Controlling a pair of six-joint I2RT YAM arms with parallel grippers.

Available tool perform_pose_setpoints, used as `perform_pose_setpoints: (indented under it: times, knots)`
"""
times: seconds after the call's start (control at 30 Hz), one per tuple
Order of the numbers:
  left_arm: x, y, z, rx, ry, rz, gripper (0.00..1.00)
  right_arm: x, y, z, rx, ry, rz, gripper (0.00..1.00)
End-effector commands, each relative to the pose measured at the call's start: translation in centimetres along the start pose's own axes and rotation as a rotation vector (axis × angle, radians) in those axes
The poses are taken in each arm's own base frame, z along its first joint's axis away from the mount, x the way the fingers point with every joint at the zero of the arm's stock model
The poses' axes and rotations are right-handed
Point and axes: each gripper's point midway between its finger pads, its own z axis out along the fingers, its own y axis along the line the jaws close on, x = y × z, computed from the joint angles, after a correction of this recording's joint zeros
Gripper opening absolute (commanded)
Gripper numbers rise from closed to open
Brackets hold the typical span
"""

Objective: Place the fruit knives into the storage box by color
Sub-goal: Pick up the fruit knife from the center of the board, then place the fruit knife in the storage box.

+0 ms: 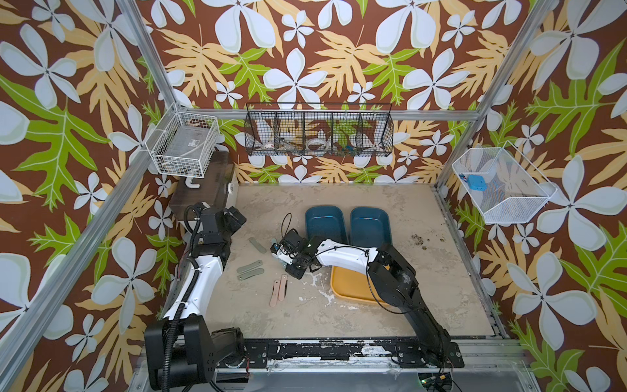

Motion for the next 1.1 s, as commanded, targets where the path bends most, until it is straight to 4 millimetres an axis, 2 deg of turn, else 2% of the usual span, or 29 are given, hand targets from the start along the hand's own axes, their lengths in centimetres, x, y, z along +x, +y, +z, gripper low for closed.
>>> perform_pose_setpoints:
  times: [0.0, 0.1, 0.33, 0.5, 0.6, 0.7, 0.83, 0.93, 1.07]
  knots:
    - [-0.3, -0.3, -0.1, 0.015, -0.012, -0.017, 1.00, 0.8, 0.0, -0.5, 0.002, 0.035, 0.013, 0.19]
    - [-0.2, -0.2, 0.0, 0.016, -0.009, -0.016, 1.00, 0.4, 0.0, -1.1, 0.004, 0.021, 0.018, 0.19]
    - [0.0, -0.3, 0.1, 0.022, -0.002, -0.022, 1.00, -1.7, -0.3, -4.0, 0.021, -0.049, 0.029, 0.19]
    - [0.2, -0.3, 0.2, 0.026, 0.003, -0.021, 1.00, -3.1, -1.1, -6.9, 0.066, -0.107, 0.034, 0.19]
    - [0.2, -0.4, 0.2, 0.032, 0.005, -0.020, 1.00, -4.0, -2.2, -9.1, 0.107, -0.148, 0.044, 0.19]
    - [0.4, -0.6, 0.3, 0.042, 0.013, -0.018, 1.00, -4.3, -4.2, -11.5, 0.135, -0.190, 0.087, 0.19]
    - [0.5, -1.1, 0.2, 0.067, 0.025, -0.019, 1.00, -3.2, -8.8, -14.6, 0.190, -0.237, 0.184, 0.19]
    - [0.6, -1.5, 0.2, 0.089, 0.034, -0.020, 1.00, -1.0, -12.9, -16.2, 0.232, -0.249, 0.283, 0.20]
    - [0.9, -2.3, 0.2, 0.112, 0.048, -0.012, 1.00, 3.3, -18.6, -17.5, 0.290, -0.254, 0.455, 0.20]
